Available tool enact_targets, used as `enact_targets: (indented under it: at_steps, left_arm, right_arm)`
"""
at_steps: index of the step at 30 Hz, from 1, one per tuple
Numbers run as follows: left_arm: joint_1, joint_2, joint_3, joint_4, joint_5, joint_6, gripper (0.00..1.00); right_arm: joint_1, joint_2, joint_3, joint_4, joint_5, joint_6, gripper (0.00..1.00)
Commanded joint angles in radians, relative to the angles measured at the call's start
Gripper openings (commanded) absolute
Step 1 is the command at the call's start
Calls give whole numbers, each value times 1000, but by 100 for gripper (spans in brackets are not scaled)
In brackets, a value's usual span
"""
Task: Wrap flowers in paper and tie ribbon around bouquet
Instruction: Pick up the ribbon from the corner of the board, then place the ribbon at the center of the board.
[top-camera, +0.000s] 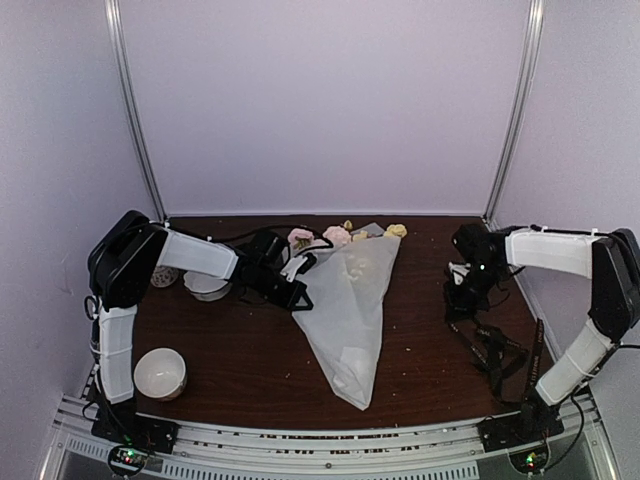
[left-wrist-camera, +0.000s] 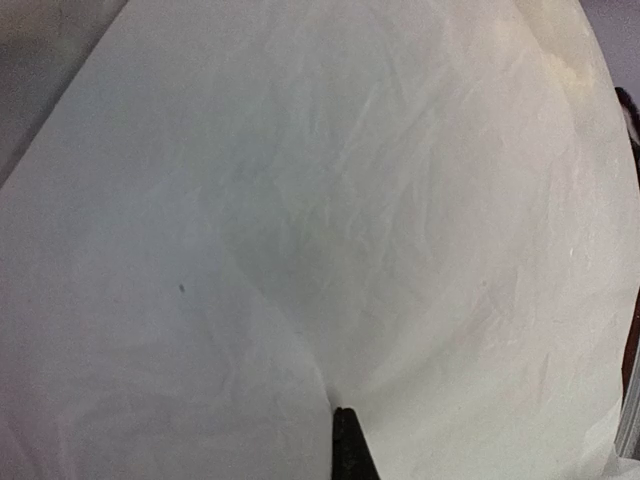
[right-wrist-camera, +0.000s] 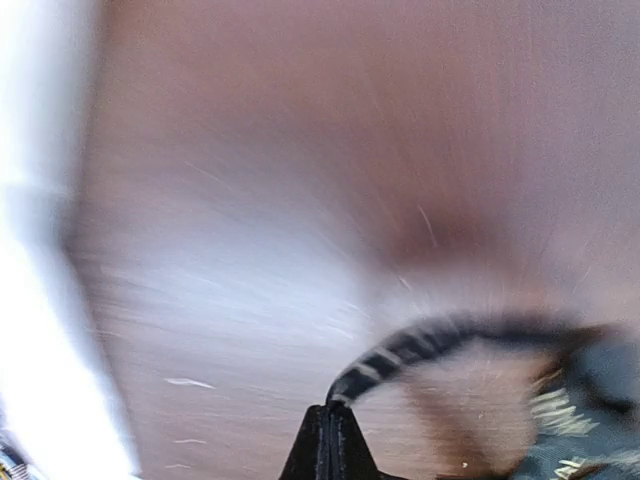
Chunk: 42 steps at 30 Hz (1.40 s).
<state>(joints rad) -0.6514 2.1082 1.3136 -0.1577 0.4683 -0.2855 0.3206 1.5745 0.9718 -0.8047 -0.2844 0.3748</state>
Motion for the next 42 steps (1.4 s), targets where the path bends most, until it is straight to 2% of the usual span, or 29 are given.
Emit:
enact_targets:
  at_steps: [1,4,7,11,16,20,22,24,25,27,29,30,35,42]
  left_arm:
    - [8,-16,18,-13,1,28,0]
    - [8,-16,14,-20,-10,34,0]
    - [9,-14,12,-22,-19,39,0]
    - [8,-13,16,-29,-28,44,0]
    - [8,-9,21,-33,-27,46,0]
    - [7,-8,27,-45,-32,55,0]
    - [8,-7,30,-49,-33,58,0]
    - [9,-6,33,-51,-33,60,0]
    - [8,-5,34,-53,-32,60,0]
    - [9,-4,36,-58,-33,64,0]
    - [9,-3,36,-60,-37,66,0]
    - [8,-2,37,-60,-38,67,0]
    - [9,1,41,-63,-39,68,0]
    - [9,2,42,-66,-39,70,0]
  right_arm:
    - [-26,-177,459,-62,-67,-113,0]
    - [-32,-271,832,-33,-33,-148,0]
    - [-32,-378,995,156,-61,-128,0]
    - [-32,-521,928,420,-126,-79,5]
    - [-32,-570,807,492,-211,16,5]
    - [-32,-549,726,403,-237,36,5]
    - [-32,-511,741,246,-109,-6,3]
    - [-33,-448,794,56,105,-42,0]
    - [-33,-422,810,8,132,-74,0]
    - [-31,-405,801,35,4,-89,0]
    - [-24,-413,770,144,-253,-62,0]
    - [-14,-418,765,182,-299,-55,0]
    - [5,-435,756,204,-244,-77,0]
    - [5,-452,717,261,-302,-50,0]
